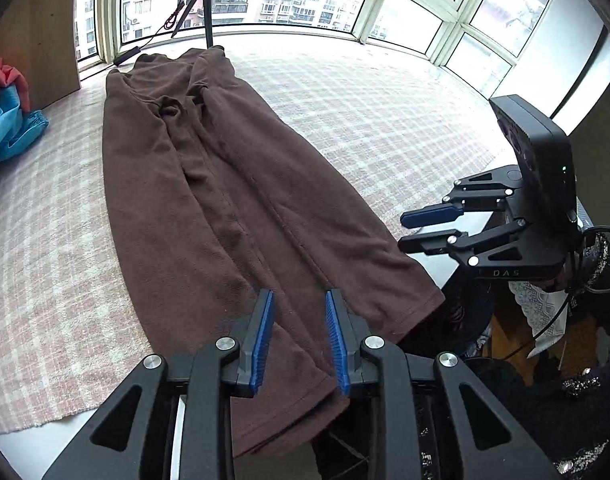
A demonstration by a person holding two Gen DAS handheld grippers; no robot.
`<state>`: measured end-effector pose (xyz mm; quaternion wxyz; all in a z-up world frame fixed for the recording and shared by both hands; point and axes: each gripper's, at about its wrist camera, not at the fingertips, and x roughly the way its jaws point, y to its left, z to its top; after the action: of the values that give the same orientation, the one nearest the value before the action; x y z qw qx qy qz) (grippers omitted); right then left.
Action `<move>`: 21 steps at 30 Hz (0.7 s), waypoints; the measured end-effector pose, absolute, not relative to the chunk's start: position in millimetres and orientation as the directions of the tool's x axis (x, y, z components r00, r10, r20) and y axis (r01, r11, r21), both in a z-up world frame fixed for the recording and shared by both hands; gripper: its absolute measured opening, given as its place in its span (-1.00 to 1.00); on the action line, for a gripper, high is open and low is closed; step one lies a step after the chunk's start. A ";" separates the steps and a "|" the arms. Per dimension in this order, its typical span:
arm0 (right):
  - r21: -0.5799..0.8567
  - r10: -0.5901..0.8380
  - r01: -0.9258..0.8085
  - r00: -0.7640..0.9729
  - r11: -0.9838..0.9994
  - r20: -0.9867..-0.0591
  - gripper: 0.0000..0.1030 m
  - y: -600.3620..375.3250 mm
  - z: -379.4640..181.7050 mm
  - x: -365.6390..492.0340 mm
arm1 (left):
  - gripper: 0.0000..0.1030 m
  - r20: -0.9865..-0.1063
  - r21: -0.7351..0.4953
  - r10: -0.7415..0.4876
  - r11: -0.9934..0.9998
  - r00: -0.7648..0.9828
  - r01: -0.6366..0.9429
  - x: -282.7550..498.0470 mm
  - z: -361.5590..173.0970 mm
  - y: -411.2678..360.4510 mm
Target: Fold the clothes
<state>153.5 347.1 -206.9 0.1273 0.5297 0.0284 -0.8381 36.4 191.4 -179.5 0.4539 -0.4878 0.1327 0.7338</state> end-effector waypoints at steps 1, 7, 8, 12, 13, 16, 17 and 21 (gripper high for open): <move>0.115 -0.203 0.238 -0.385 -0.964 -0.900 -0.51 342.3 -213.6 154.1 | -0.52 -0.837 -0.246 0.538 -0.538 -0.103 -0.807 39.6 -181.8 197.9; 0.136 -0.224 0.261 -0.345 -0.956 -0.911 -0.50 311.9 -224.3 172.7 | -0.52 -0.852 -0.250 0.520 -0.500 -0.057 -0.829 51.7 -201.3 228.6; 0.176 -0.258 0.257 -0.331 -0.950 -0.908 -0.50 316.2 -219.7 173.0 | -0.52 -0.857 -0.258 0.514 -0.502 -0.044 -0.825 52.0 -207.6 234.6; 0.224 -0.283 0.194 -0.374 -0.955 -0.883 -0.50 331.8 -205.5 173.4 | -0.53 -0.884 -0.167 0.460 -0.474 -0.081 -0.864 67.1 -231.7 251.9; 0.225 -0.284 0.194 -0.370 -0.955 -0.884 -0.50 330.8 -208.1 172.9 | -0.53 -0.893 -0.142 0.441 -0.467 -0.090 -0.873 71.3 -231.5 251.5; 0.201 -0.268 0.222 -0.329 -0.954 -0.905 -0.50 322.0 -222.2 173.0 | -0.55 -0.913 -0.137 0.402 -0.463 -0.070 -0.876 75.5 -223.0 238.4; 0.161 -0.234 0.243 -0.311 -0.956 -0.921 -0.50 317.1 -227.8 175.2 | -0.54 -0.904 -0.141 0.420 -0.461 -0.076 -0.876 69.1 -204.2 230.7; 0.254 -0.320 0.239 -0.299 -0.937 -0.899 -0.50 331.4 -185.3 173.5 | -0.54 -0.864 -0.153 0.493 -0.453 -0.103 -0.878 42.4 -127.5 199.6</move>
<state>173.5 331.4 -185.3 0.1736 0.5660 -0.0359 -0.8051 42.4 199.6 -127.5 0.4806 -0.4665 0.2068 0.7132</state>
